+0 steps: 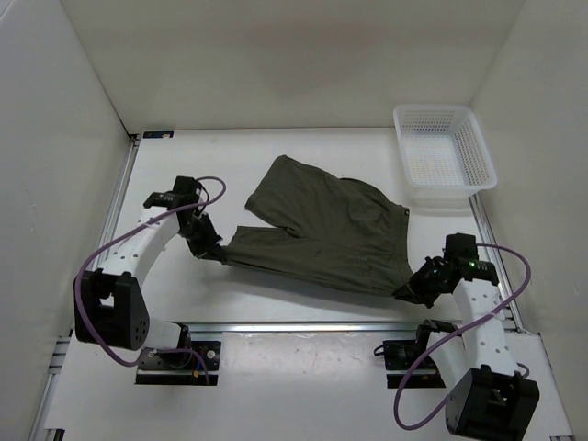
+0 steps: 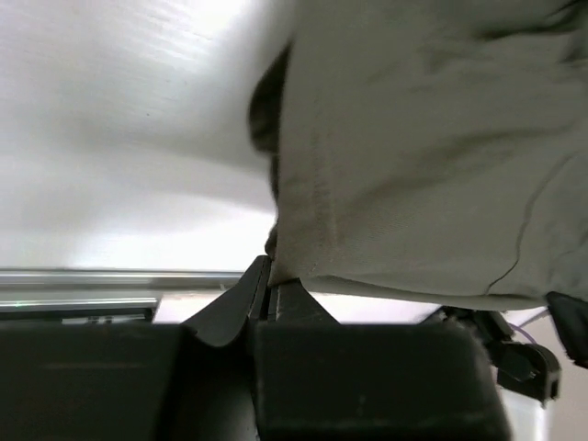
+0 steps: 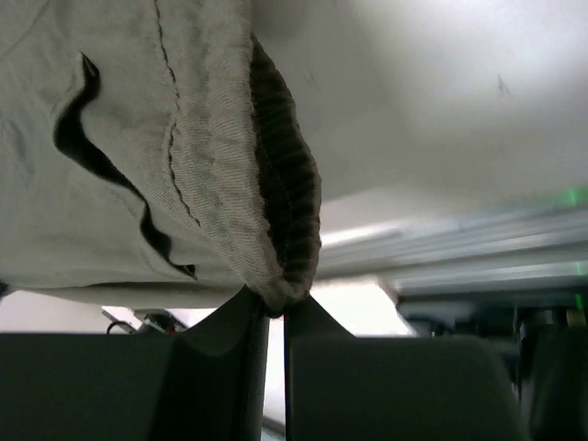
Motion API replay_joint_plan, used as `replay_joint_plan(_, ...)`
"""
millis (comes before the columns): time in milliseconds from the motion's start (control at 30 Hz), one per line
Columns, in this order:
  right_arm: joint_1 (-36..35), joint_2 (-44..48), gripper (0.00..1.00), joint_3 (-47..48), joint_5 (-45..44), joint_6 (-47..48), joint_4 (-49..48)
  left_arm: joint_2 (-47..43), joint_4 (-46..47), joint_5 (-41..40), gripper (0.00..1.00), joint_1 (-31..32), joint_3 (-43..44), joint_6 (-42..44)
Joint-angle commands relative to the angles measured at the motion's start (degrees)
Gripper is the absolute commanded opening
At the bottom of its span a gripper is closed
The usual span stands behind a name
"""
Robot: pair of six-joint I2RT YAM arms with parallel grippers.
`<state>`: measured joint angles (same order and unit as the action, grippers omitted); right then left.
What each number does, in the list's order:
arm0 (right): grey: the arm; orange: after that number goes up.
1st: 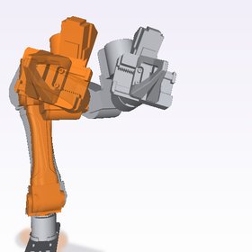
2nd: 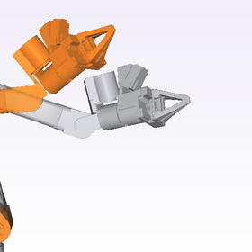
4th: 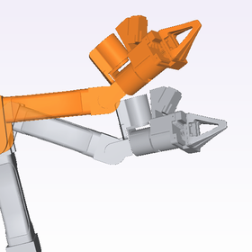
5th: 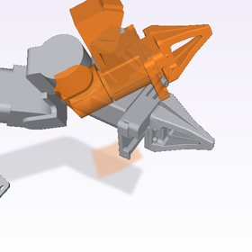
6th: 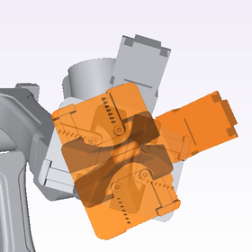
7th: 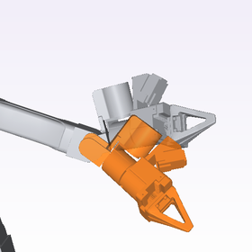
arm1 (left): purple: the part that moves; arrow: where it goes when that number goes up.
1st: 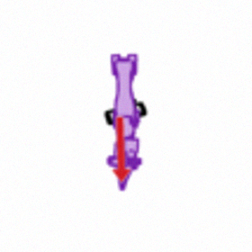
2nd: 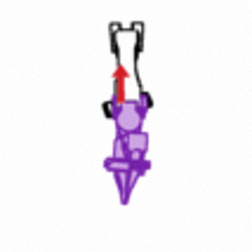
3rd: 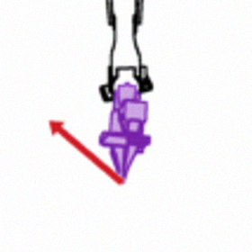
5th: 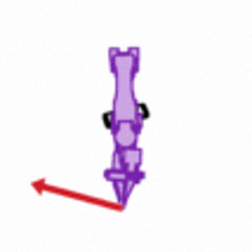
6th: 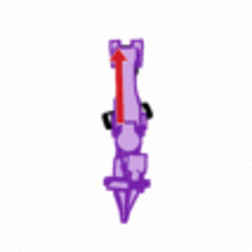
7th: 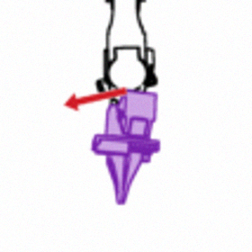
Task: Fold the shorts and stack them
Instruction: Fold the shorts
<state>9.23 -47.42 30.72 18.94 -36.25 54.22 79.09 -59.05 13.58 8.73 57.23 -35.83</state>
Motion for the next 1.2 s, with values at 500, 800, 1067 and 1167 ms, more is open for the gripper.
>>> replay_joint_plan(500, -0.2, -23.7, 0.0, 30.5, -20.7, 1.3, -6.9, 38.3, -10.2, -7.4, 0.1, 0.1, 63.2, 4.4)
replay_joint_plan(800, -1.2, -33.0, 0.0, 37.9, -20.7, 2.9, -7.7, 48.4, -10.8, -4.3, 0.1, 0.1, 78.0, 3.8)
replay_joint_plan(1067, -1.2, -22.7, 0.0, 26.2, -16.5, 4.2, -2.1, 32.8, -8.9, -7.3, 0.1, 0.1, 54.1, 6.7)
replay_joint_plan(1167, -1.2, -15.1, 0.0, 21.2, -14.8, 3.6, 0.5, 24.6, -7.6, -8.9, 0.1, 0.1, 40.9, 6.7)
